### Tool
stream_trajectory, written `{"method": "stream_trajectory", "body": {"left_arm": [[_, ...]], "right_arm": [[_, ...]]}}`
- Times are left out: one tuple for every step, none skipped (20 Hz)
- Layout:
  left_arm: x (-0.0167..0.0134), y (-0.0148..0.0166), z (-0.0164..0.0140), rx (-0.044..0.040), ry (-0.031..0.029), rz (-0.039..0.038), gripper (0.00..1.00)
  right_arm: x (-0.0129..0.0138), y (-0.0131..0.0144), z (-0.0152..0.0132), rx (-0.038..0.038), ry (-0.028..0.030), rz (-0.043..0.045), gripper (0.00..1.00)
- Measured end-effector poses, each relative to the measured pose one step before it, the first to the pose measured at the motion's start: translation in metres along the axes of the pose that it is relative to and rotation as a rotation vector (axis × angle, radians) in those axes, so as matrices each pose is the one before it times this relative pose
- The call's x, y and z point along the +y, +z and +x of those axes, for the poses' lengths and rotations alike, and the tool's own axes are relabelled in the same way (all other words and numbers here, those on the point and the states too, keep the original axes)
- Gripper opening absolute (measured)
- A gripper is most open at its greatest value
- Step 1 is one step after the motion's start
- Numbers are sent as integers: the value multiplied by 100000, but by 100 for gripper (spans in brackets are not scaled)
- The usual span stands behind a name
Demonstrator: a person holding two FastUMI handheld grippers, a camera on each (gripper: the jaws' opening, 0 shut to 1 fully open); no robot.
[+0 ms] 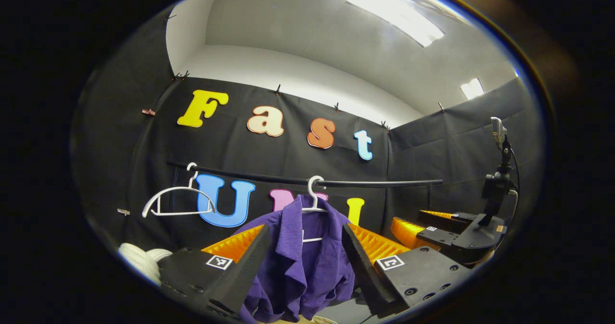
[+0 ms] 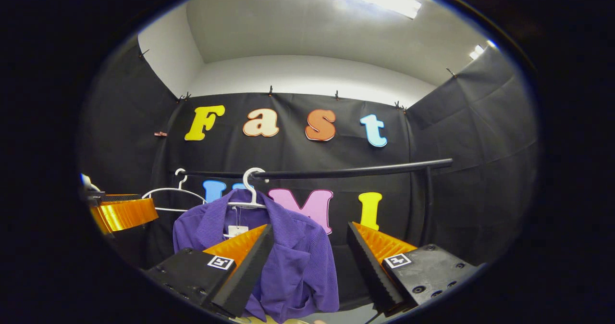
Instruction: Grasp the clothes on the hanger with both hands and then place them into the laundry hamper below.
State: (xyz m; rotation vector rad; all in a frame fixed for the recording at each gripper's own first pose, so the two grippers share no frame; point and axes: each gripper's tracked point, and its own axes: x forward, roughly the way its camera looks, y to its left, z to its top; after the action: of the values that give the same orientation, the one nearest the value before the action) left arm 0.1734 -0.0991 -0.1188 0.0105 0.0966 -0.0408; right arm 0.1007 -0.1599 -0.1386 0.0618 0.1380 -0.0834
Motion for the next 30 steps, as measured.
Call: {"method": "stream_trajectory", "body": {"left_arm": [[-200, -644, 909, 524, 1179, 314, 93], [-107, -748, 840, 563, 1696, 336, 93], [63, -700, 734, 481, 2132, 212, 93], [155, -778, 610, 328, 2464, 82, 93], [335, -606, 456, 47, 2787, -123, 93], [359, -635, 472, 134, 2516, -165, 93], [206, -595, 445, 396, 2054, -172, 93], [45, -668, 493, 674, 1501, 240, 93], [110, -622, 468, 718, 1308, 714, 93], [99, -729, 400, 1090, 996, 904, 93], [65, -809, 392, 1479, 862, 799, 93], [44, -886, 439, 1478, 646, 278, 93], [14, -865, 490, 1526, 773, -381, 93], [39, -807, 424, 1460, 929, -1189, 93], [182, -693, 383, 1168, 1180, -1404, 92], [264, -559, 443, 782, 1420, -1215, 92], [275, -351, 445, 262, 1515, -837, 92], [113, -385, 416, 192, 1012, -375, 92], [6, -456, 527, 751, 563, -39, 90], [-232, -518, 521, 1124, -191, 196, 90], [-265, -357, 510, 703, -224, 681, 89], [-114, -177, 412, 201, -402, 690, 88], [-301, -211, 413, 272, -694, 382, 88], [-187, -224, 119, 137, -557, 2, 86], [-302, -172, 84, 127, -411, -396, 84], [-33, -253, 70, 13, 374, -336, 83], [64, -82, 165, 332, 763, -388, 81], [127, -258, 257, 480, 441, -543, 79], [129, -173, -42, 483, 268, -433, 76], [212, -179, 109, 460, 577, 35, 74]], "right_arm": [[-288, -610, 953, 90, 1728, 416, 97], [-231, -702, 883, 678, 1390, 306, 97], [-122, -917, 905, 1171, 1826, 308, 99], [123, -926, 797, 1668, 2255, 509, 97], [148, -1014, 550, 1632, 2597, 495, 97], [209, -853, 713, 1580, 2486, 419, 97], [45, -824, 549, 1363, 2217, 426, 99], [41, -665, 599, 859, 1871, 545, 97], [3, -456, 392, 519, 1850, 618, 97], [118, -501, 576, 401, 1775, 420, 97], [0, -675, 576, 581, 1479, 3, 97], [-77, -766, 673, 851, 871, -184, 97], [77, -715, 638, 1028, 1416, 290, 97], [110, -728, 592, 1206, 1531, 694, 97], [124, -597, 410, 1101, 1668, 761, 97], [151, -559, 445, 825, 1431, 650, 97], [30, -334, 279, 444, 1384, 626, 97], [132, -406, 389, 601, 1547, 638, 96], [408, -460, 336, 953, 2562, 786, 96], [294, -466, 320, 811, 2031, 569, 96], [163, -320, 278, 866, 1956, 331, 96], [284, -223, 335, 795, 1706, 221, 96], [252, -293, 265, 636, 1313, 0, 96], [60, -231, 249, 120, 620, -72, 97], [-77, -169, 281, 350, 98, 307, 97], [147, -172, 151, 427, 912, 1153, 97], [232, -174, 99, 726, 563, 1376, 97], [68, -130, 122, 312, 335, 1022, 96], [-115, -251, 318, 375, -191, 344, 88], [-205, -279, 93, 646, 29, 257, 82]]}}
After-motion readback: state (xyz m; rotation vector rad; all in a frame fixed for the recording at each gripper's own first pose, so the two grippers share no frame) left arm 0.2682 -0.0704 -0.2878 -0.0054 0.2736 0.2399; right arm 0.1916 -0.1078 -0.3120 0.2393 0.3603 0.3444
